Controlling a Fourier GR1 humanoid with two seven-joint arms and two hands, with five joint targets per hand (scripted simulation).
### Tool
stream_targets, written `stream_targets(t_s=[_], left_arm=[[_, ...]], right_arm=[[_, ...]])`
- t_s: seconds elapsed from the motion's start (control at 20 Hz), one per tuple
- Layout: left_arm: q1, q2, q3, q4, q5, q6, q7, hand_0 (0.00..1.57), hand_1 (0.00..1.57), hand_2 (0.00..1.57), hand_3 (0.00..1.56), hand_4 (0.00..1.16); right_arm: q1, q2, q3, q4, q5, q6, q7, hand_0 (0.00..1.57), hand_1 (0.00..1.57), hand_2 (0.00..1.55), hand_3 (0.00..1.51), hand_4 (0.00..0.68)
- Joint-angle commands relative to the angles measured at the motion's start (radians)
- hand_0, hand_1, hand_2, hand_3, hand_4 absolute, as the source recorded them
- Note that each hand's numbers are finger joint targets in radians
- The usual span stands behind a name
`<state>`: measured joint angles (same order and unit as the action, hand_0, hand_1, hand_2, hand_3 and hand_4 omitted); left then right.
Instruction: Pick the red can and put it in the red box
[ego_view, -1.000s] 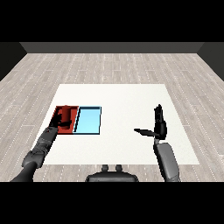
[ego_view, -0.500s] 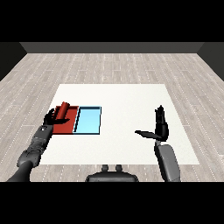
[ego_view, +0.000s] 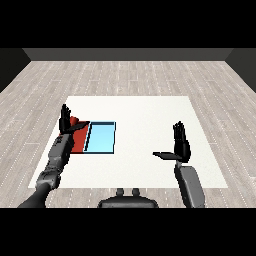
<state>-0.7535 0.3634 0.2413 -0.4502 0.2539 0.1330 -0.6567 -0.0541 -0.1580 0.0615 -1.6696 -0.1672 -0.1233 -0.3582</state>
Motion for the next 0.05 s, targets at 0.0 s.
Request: stream_targets(t_s=[0.0], left_arm=[[0.067,-0.107,-0.004,-0.168,0.054,-0.096,-0.107,0.0,0.0,0.0,0.0,0.0]], right_arm=[[0.034,0.006,0.012,-0.031,-0.058,0.059,0.0,0.0,0.0,0.0,0.0,0.0]])
